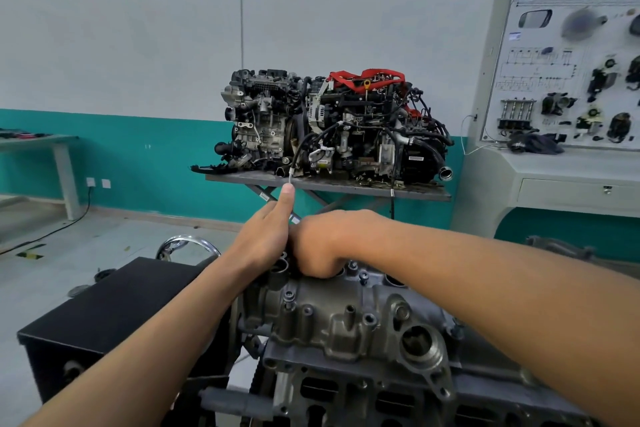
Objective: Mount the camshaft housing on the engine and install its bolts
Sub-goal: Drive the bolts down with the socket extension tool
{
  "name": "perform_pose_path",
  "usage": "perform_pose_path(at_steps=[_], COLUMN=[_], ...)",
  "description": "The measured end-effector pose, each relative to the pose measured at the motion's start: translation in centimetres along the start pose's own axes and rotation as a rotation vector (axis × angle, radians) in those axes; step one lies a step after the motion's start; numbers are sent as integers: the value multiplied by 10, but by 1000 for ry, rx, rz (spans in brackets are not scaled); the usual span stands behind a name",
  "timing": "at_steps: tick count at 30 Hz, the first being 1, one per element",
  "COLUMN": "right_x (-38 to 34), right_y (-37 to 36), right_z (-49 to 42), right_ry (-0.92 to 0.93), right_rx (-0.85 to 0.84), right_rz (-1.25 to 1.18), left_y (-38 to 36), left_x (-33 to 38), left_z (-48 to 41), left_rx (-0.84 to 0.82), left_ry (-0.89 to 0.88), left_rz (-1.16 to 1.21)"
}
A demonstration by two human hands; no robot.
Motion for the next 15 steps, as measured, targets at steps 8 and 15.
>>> perform_pose_path(at_steps=[8, 15], right_x=[8, -7], right_y=[8, 3], right_z=[-2, -5], right_ry=[28, 22], right_rx=[157, -60], right_rz=[-161, 101], left_y=[2, 2], left_x=[-1, 5], left_z=[-2, 2], left_rx=[3, 11], left_ry=[41, 37], left_rz=[5, 1])
Point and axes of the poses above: each hand's wrist, its own z-axis away from the middle knuckle, its own y-axis out of the back of the hand, x = y × z, the point moved 5 cm from there along -z, towards the middle knuckle, and after that the axes turned 2 degrees about -z, right-handed, at the moved point
